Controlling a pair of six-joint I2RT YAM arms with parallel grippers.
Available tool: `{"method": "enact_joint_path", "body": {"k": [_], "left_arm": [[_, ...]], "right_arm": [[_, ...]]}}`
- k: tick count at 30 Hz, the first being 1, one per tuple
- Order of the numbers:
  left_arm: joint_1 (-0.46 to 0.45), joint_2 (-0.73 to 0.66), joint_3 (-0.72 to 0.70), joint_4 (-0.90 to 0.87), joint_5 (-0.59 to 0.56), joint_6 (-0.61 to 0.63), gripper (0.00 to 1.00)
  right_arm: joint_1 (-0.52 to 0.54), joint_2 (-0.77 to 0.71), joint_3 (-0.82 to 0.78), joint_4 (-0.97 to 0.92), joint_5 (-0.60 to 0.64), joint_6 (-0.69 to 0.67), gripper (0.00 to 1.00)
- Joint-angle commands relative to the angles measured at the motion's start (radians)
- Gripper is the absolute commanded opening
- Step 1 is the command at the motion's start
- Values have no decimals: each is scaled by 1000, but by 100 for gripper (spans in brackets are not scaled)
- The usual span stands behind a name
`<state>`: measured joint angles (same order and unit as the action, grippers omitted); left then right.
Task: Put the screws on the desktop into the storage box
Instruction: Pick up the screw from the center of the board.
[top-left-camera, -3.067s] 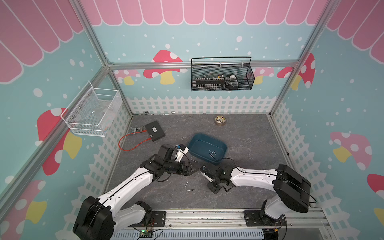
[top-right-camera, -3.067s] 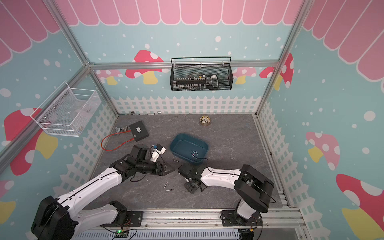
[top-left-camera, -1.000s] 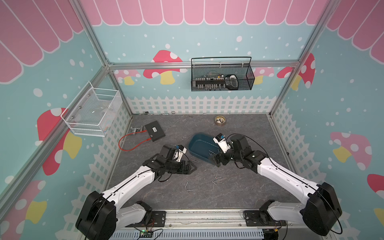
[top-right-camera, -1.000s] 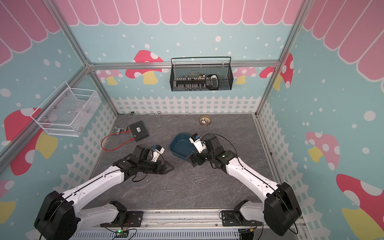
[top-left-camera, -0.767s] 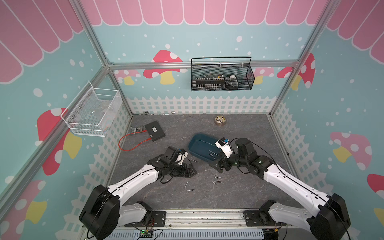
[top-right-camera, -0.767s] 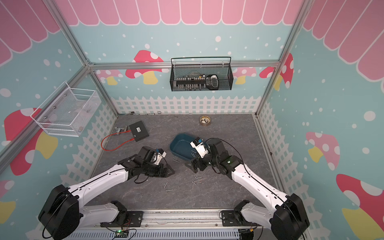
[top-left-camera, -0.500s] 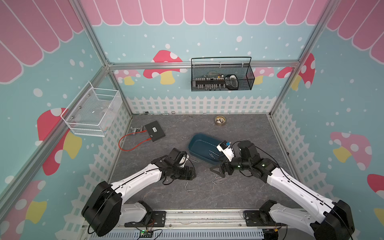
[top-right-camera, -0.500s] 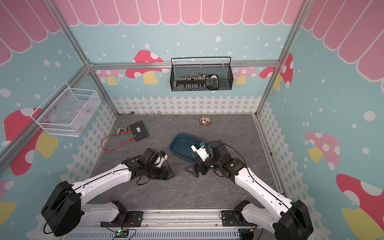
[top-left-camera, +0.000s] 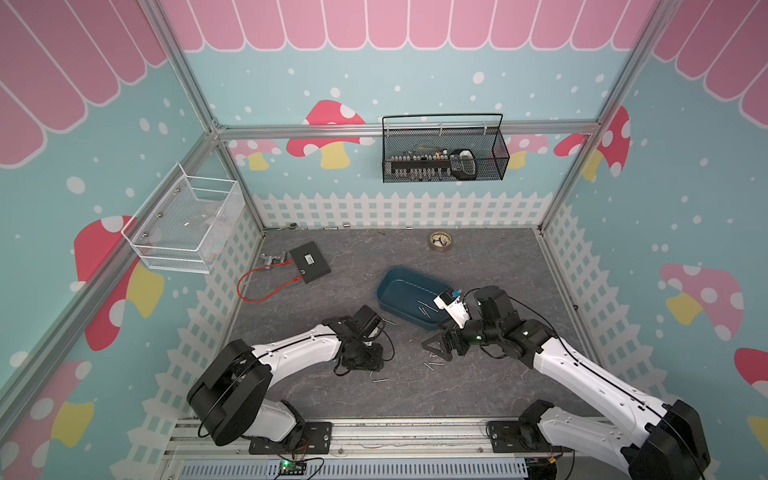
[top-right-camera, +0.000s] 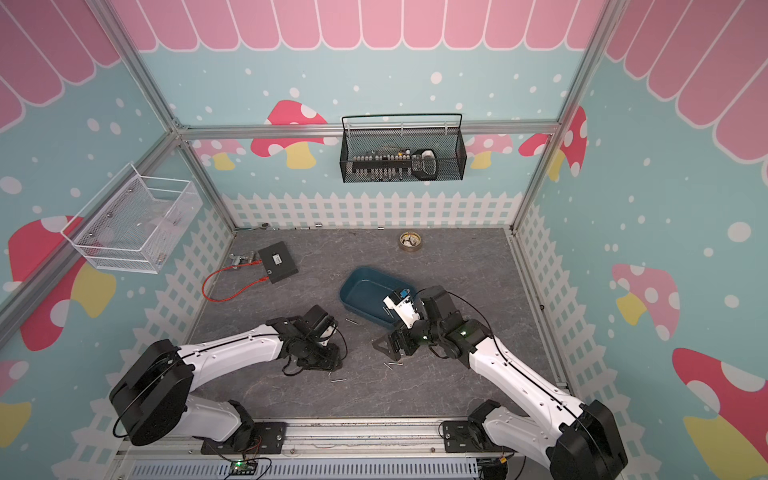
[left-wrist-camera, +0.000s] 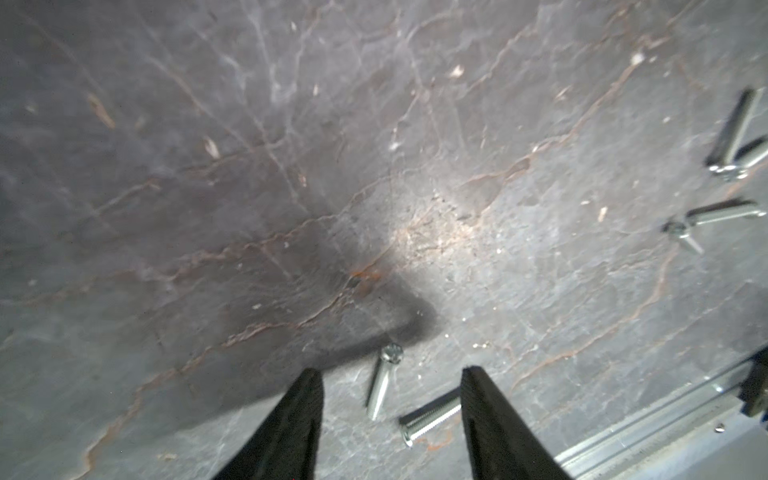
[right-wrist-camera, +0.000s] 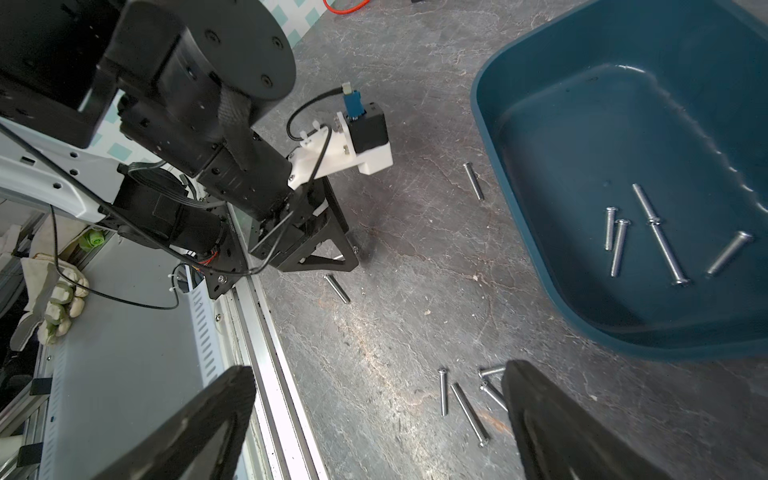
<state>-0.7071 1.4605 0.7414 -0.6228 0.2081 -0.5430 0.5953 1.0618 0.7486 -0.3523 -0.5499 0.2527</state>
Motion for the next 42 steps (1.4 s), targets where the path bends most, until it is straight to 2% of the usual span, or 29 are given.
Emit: {"method": "enact_joint_path", "body": {"k": [1,10,25,29,42], "left_arm": [[-24,31,35,-27,-40,-3,48],[-66,86,79,-80,-94,-11,34],[-127,180,117,-144,-176,-33,22],[-148,219,133,-164,-215,-47,15],[-173,222,165,-157,-206,-65,4]], "right_arm": [[-2,-14,-12,-13,17,13,99],[-3,-19,-17,-14,26,19,99],[-3,-27,-21,-28,42,16,98],[-3,-35,-21,-34,54,17,98],[-2,-51,-17,-50,86,14,98]]}}
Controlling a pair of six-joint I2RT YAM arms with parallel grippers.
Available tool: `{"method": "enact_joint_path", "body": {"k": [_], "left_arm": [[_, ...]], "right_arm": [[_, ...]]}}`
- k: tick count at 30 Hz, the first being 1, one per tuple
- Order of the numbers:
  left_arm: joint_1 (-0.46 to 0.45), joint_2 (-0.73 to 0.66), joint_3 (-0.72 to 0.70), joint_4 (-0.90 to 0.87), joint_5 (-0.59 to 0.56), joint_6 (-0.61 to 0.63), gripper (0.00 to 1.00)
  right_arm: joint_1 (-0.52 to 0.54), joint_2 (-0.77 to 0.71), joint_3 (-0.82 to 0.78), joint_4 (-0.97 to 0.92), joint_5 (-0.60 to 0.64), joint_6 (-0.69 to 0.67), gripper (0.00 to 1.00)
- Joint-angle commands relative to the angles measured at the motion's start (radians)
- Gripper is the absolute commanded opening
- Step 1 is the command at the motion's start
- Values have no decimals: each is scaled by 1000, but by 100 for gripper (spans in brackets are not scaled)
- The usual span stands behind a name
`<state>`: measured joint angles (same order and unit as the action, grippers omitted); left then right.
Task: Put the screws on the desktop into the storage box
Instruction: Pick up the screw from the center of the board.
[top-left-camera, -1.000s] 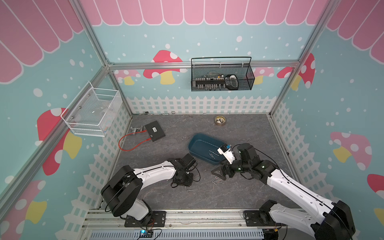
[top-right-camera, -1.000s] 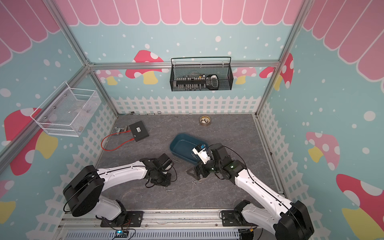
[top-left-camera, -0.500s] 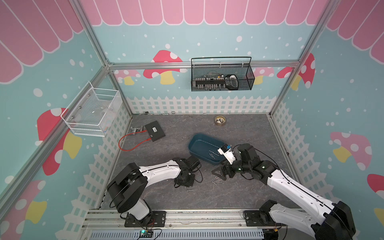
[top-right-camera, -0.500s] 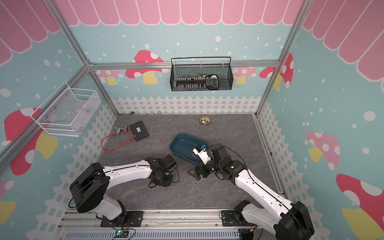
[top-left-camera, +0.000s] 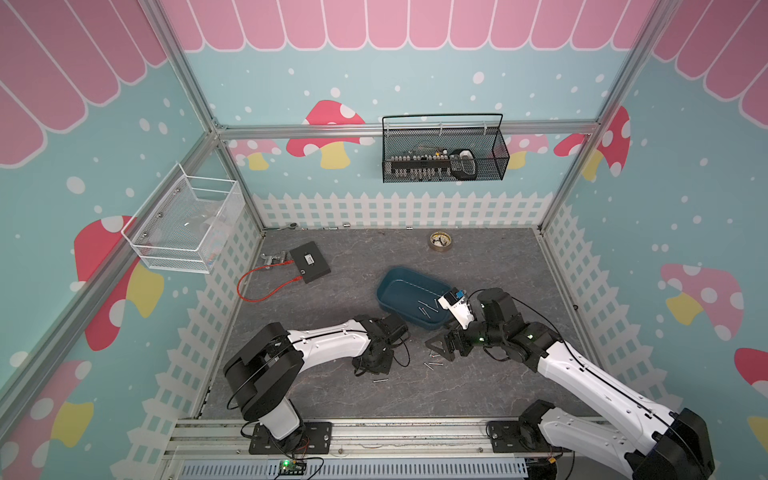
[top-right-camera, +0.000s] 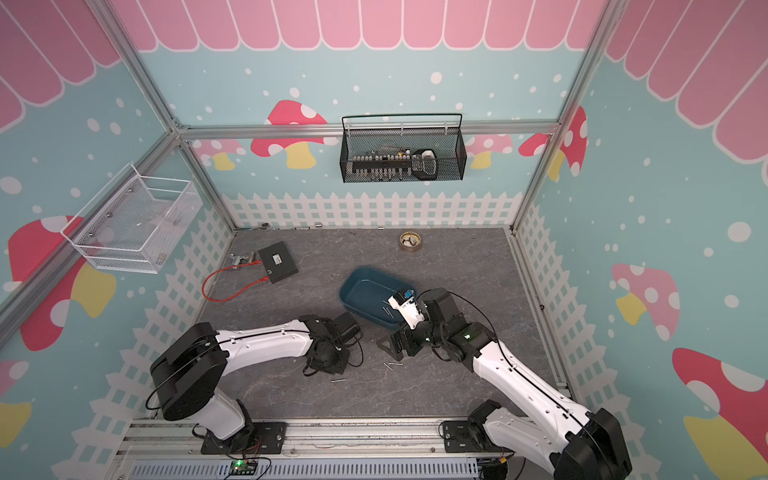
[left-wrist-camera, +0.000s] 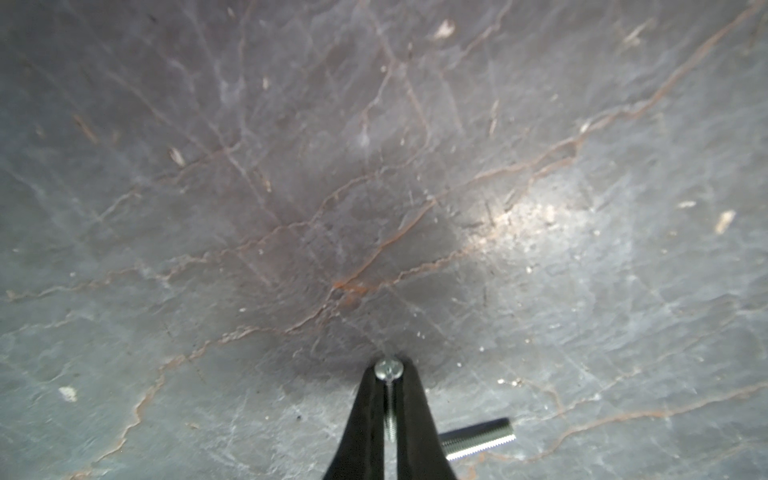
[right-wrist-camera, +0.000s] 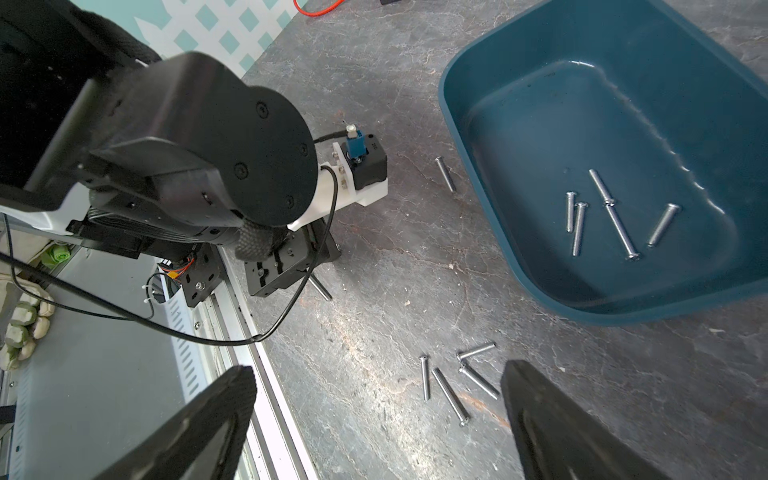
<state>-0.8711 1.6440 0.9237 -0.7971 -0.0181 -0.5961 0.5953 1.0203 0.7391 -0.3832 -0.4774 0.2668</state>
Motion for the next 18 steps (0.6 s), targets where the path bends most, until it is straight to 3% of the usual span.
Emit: {"method": "enact_joint_path", "body": {"k": [1,18], "left_arm": [[-8,35,-11,18,26,-9,3],[58,-94,44,62,224,45,0]], "right_arm": [[-2,-10,-7,-18,16,-1,98],[-3,-37,-21,-16,46,8,98]]}}
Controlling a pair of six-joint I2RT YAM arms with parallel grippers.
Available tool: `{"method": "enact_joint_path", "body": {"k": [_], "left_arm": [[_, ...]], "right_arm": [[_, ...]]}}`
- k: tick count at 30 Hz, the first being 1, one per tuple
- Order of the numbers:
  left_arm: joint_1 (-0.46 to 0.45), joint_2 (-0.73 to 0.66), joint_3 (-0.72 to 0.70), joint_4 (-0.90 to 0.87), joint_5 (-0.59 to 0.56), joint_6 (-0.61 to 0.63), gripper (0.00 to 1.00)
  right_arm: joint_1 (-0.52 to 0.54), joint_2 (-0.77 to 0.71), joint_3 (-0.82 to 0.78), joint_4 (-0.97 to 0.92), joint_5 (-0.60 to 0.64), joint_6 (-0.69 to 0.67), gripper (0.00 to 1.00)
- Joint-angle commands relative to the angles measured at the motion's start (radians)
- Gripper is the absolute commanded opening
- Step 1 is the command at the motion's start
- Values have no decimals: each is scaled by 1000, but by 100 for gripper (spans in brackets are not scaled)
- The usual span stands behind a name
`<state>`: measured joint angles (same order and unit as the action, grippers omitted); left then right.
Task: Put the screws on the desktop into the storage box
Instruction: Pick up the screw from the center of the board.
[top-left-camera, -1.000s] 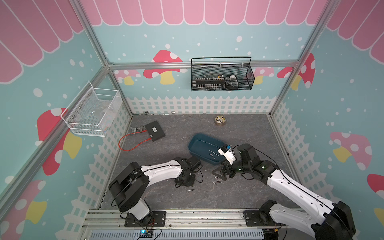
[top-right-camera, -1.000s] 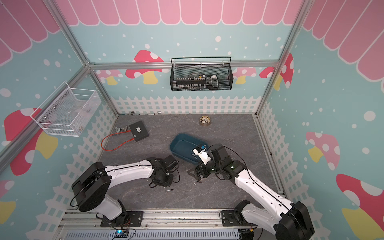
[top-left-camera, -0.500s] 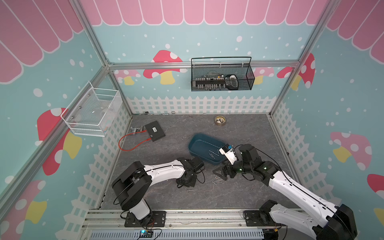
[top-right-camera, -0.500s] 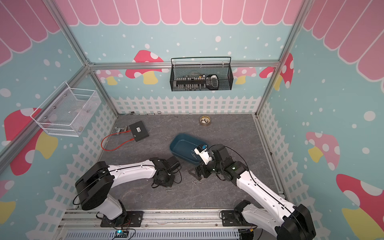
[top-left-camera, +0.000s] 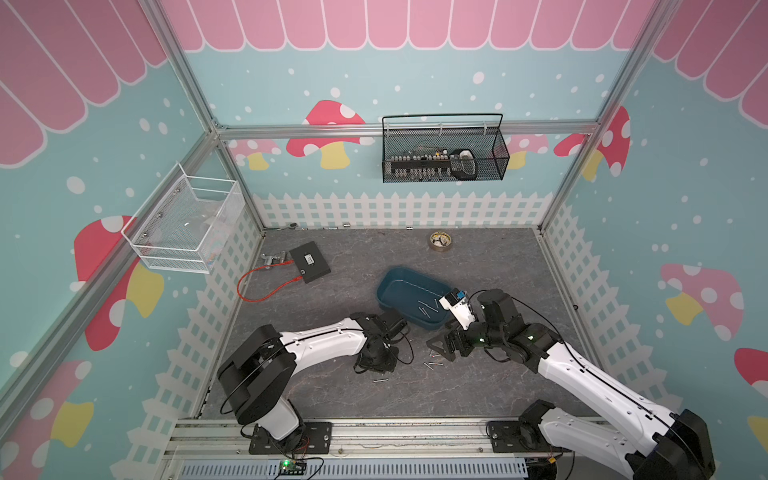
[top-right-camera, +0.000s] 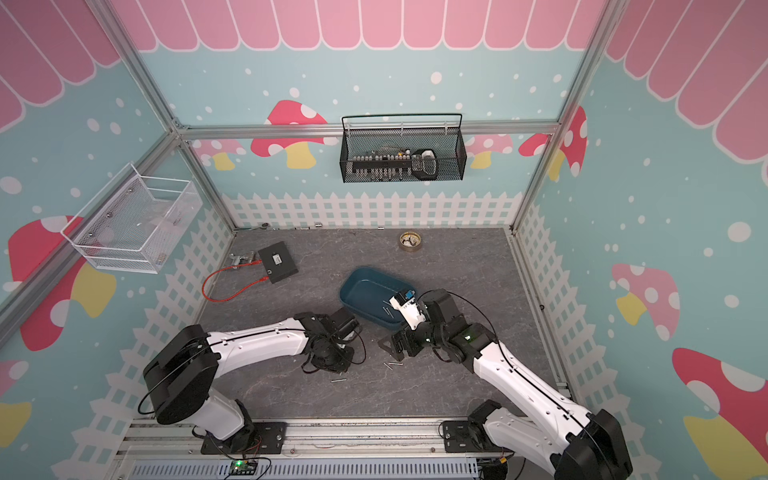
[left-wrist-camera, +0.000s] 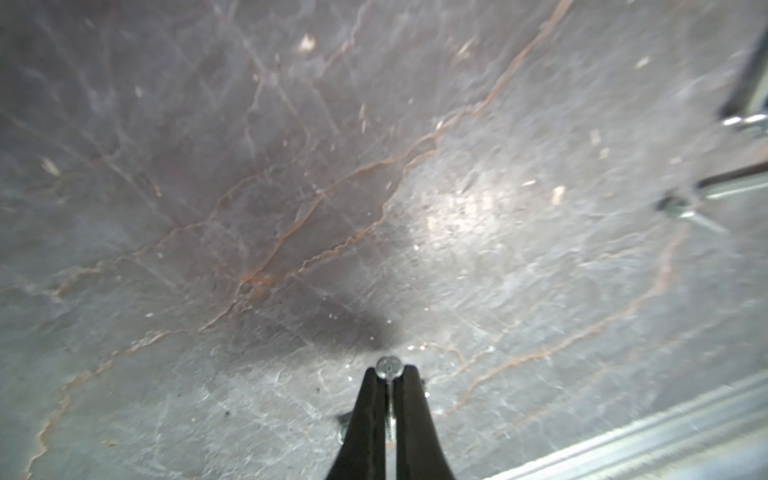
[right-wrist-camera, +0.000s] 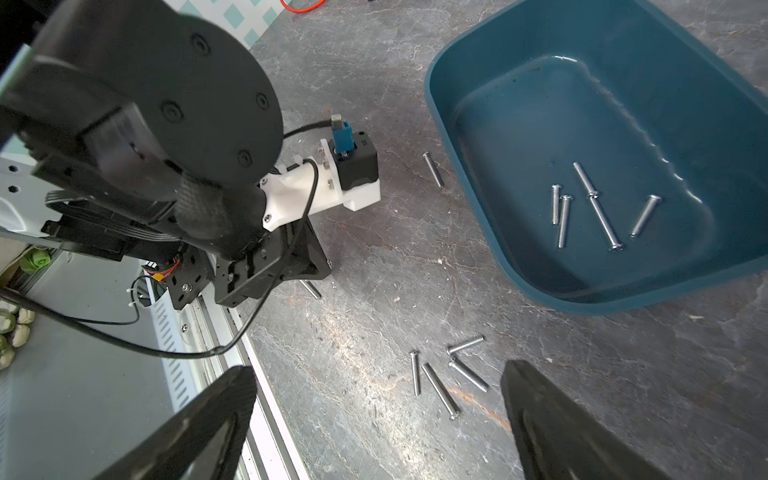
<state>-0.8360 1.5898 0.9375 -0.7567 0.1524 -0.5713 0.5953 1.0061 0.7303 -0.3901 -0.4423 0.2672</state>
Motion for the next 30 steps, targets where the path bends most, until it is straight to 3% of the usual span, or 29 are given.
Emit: {"method": "enact_joint_path", "body": {"k": [1,10,17,30], "left_arm": [[36,-51,31,28,69,24,0],[134,-95,81,114,148,78,0],[187,-33,155,183,197,98,0],[253,117,294,337,291,56,0]], "right_arm": [[-3,-24,-12,-9,14,9,98],[-3,-59,-6,23,45,25,98],[-3,-99,0,52,60,38,97],[-2,-131,8,87,217,70,97]]}}
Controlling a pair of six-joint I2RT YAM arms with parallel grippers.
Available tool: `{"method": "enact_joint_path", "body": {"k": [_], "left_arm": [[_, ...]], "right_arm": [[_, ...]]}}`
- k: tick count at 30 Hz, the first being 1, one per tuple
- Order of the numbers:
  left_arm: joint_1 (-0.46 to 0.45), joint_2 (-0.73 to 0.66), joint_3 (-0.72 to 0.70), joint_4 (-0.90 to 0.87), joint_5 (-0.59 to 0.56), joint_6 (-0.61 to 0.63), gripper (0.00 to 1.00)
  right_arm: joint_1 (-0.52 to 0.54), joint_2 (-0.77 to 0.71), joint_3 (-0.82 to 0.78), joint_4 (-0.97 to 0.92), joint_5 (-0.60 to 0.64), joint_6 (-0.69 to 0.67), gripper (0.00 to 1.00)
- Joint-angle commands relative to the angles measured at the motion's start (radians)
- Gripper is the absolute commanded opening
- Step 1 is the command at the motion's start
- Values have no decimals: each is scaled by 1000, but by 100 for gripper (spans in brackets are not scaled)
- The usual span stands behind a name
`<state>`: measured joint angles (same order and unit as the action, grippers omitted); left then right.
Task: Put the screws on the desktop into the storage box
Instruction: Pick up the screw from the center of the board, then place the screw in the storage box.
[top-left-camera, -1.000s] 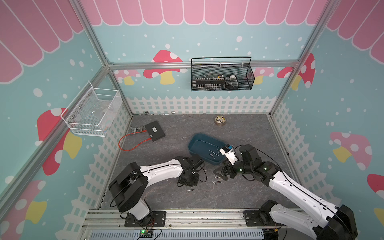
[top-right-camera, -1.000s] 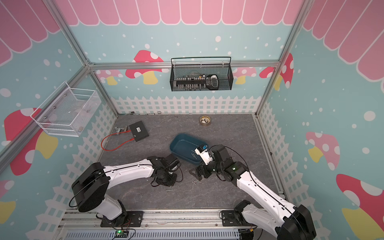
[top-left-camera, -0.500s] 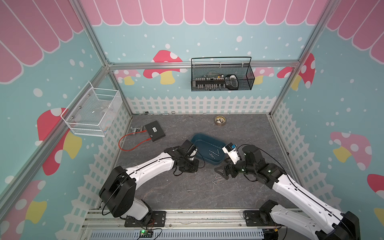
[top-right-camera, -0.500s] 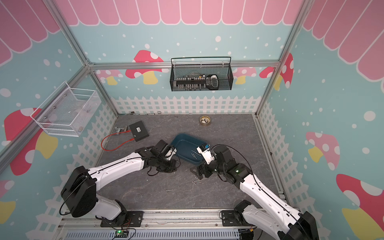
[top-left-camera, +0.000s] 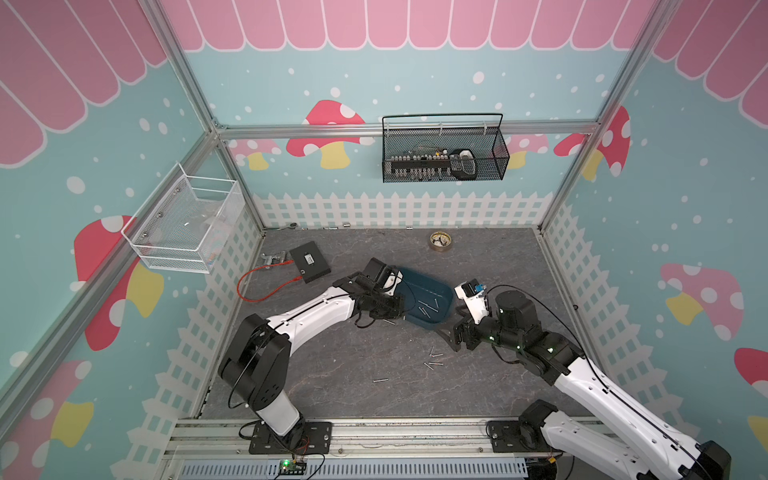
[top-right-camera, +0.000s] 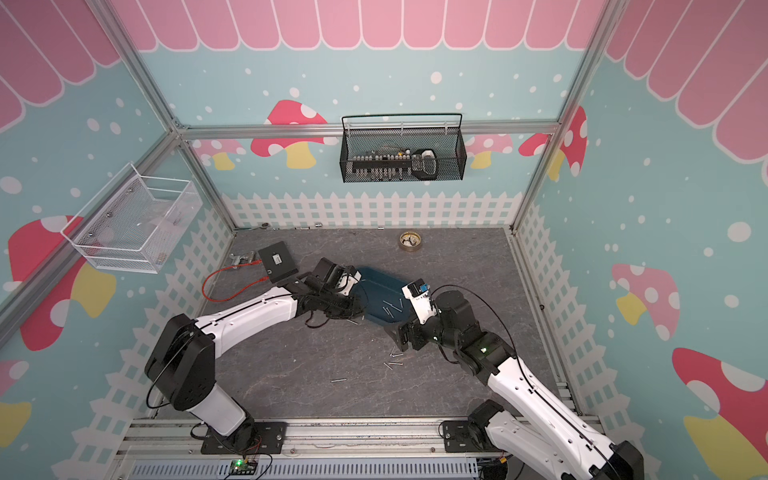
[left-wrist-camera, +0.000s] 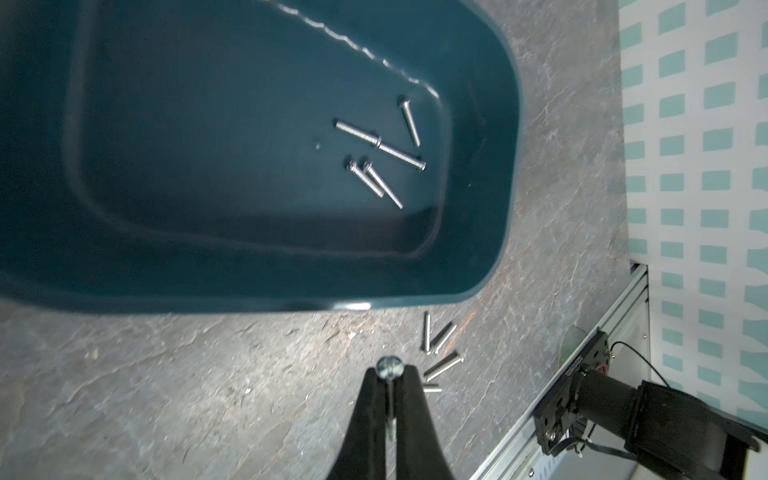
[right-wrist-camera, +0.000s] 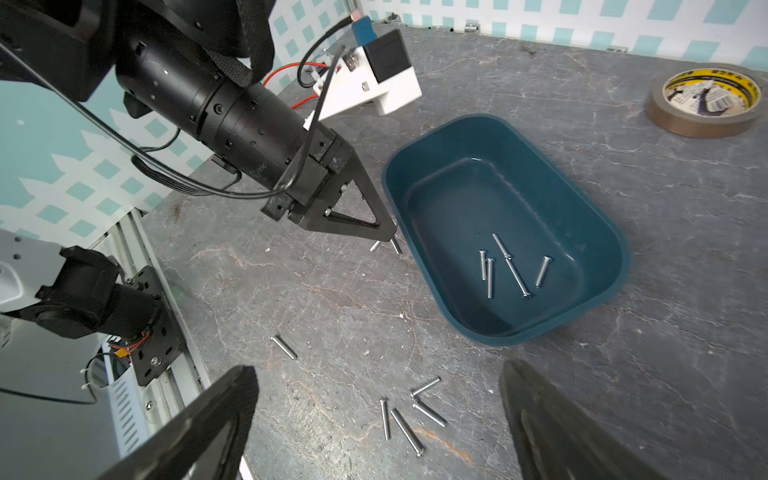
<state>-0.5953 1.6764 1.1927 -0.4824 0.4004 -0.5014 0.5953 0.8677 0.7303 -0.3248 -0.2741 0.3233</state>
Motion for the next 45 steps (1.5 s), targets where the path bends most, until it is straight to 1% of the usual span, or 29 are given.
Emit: {"method": "enact_joint_path", "body": {"k": [1,2,4,8,10,13,17,20,23,26,32,35,40,43,45], "left_arm": [[15,45,52,69,50,-16,0],[18,60,63,72,53,-16,0],[21,86,81,79,59,-16,6],[37,113,98,97,72,-24,22],[41,116,101,99,77,-26,32],[50,102,92,97,81,-26,50],[73,59,58,87,96,-18,77],[88,20,26,66,102,4,88],[96,-23,-4,44,109,27,93],[102,-73,-40,25,119,45,97],[110,-202,-123,9,141,78,97],[114,-260,-159,-19,135,105,97],[126,-342,-236,-36,134,106,97],[127,-385,-273,-35,145,102,97],[127,-412,-294,-36,162,104,97]], "right_arm": [[-3,10,9,24,55,16,97],[-3,8,9,27,60,15,97],[-3,7,12,29,73,16,97],[-2,7,14,26,77,13,97],[-2,10,13,20,77,14,97],[-3,9,15,16,82,10,97],[-3,17,24,7,85,3,97],[-2,30,33,-17,101,-2,97],[-3,52,49,-55,131,-3,97],[-2,58,49,-71,131,-3,97],[-1,109,54,-129,107,-7,97],[-1,134,49,-147,123,-6,93],[4,190,58,-176,133,10,86],[26,230,52,-187,161,36,84],[54,258,43,-190,182,49,79]]}}
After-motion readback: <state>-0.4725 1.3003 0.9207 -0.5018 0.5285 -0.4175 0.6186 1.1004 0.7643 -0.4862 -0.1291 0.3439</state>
